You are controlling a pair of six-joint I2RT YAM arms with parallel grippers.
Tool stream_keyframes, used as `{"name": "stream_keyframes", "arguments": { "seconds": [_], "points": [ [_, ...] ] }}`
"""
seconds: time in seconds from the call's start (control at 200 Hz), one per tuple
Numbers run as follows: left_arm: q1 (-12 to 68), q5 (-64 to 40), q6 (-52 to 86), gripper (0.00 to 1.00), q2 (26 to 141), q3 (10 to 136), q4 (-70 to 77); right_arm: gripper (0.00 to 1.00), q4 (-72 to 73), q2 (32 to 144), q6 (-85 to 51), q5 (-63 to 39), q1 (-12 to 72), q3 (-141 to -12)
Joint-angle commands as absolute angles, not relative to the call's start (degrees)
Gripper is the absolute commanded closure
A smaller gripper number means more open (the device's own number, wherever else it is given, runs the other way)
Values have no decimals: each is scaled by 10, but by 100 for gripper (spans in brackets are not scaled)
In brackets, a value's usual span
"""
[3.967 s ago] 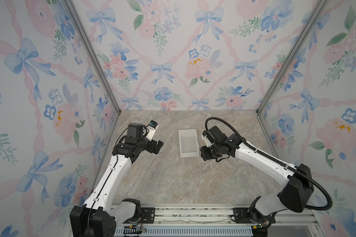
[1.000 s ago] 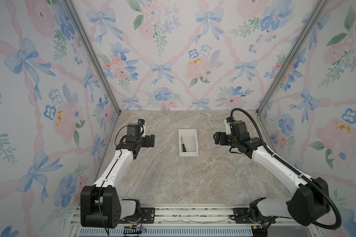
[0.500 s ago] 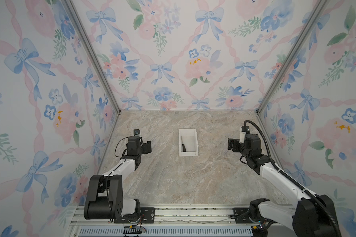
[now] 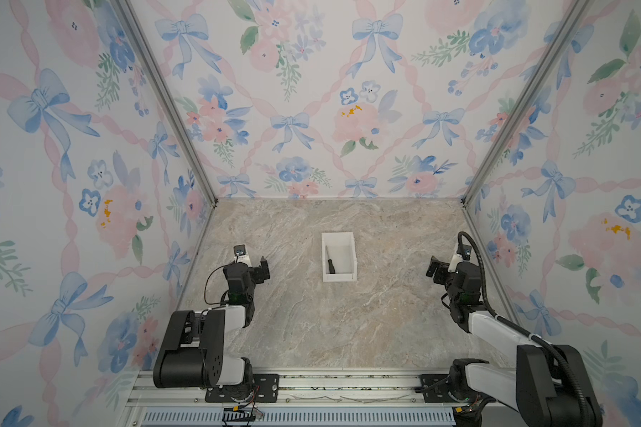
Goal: Put the screwdriver in the bin
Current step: Reset both arms
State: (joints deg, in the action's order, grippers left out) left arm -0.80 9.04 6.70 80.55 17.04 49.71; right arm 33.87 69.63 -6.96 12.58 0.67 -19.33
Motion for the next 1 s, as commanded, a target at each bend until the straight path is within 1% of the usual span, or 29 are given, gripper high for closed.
{"name": "stream_keyframes", "arguments": {
  "seconds": [0.0,0.13,0.26,0.3,0.37,0.44,0.515,0.585,0.645,0.74,0.995],
  "points": [
    [-12,92,69,2,818,146,596,0,454,742,-67,140,2,-181],
    [-12,89,68,2,835,153,604,0,528,812,-62,145,1,-181],
    [-11,79,65,2,836,153,605,1,521,838,-42,142,17,-197],
    [-10,73,62,2,836,153,604,3,515,852,-36,136,21,-204],
    [-8,70,57,2,839,154,606,3,587,898,-18,130,32,-200],
    [-2,69,50,2,846,155,609,3,499,877,-11,120,35,-225],
    [4,74,45,2,875,143,657,3,540,891,-6,111,36,-217],
    [22,72,18,2,898,125,720,3,524,886,-6,112,36,-221],
    [35,85,5,2,897,124,719,3,522,886,-6,112,37,-223],
    [34,100,9,2,900,134,708,3,521,886,-4,113,40,-222],
    [30,94,12,2,900,135,704,3,521,886,-4,113,40,-223]
  ]
}}
